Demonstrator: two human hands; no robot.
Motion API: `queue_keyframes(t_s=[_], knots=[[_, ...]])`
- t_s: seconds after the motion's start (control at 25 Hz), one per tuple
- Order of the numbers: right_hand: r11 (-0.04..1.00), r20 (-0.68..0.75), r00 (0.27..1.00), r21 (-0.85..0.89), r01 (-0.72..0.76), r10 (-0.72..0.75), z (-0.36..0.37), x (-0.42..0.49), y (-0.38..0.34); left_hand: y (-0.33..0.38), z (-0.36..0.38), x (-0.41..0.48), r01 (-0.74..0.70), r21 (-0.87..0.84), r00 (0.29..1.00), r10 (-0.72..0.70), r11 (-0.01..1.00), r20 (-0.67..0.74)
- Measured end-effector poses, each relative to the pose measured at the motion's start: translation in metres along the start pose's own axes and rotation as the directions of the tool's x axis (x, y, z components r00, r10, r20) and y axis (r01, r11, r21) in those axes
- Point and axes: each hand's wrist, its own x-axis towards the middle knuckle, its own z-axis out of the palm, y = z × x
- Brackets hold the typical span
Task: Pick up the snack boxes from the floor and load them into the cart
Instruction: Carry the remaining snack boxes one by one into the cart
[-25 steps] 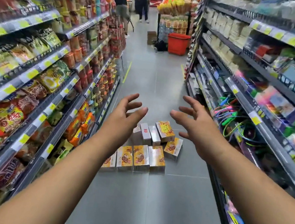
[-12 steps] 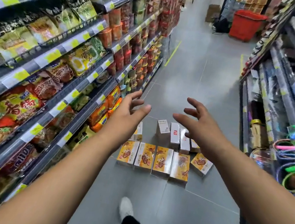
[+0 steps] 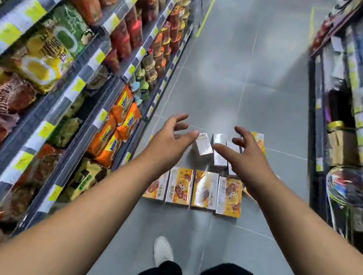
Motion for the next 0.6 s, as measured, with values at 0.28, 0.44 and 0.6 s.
queue_keyframes(t_s=[0.28, 0.44, 0.6], knots=[[0.98, -0.004, 0.991, -0.148, -0.129, 0.13, 0.051, 0.158, 0.068, -0.079, 0.03, 0.156, 0.157, -0.001, 0.988, -0.157, 0.988, -0.001], [0.94, 0.029, 0.976, -0.279, -0.197, 0.214, 0.081, 0.257, 0.153, -0.162, 0.06, 0.245, 0.245, -0.013, 0.968, -0.245, 0.97, -0.055], [0.897, 0.011, 0.97, -0.384, -0.219, 0.241, 0.113, 0.337, 0.237, -0.261, 0.085, 0.322, 0.314, -0.006, 0.949, -0.314, 0.949, -0.043]])
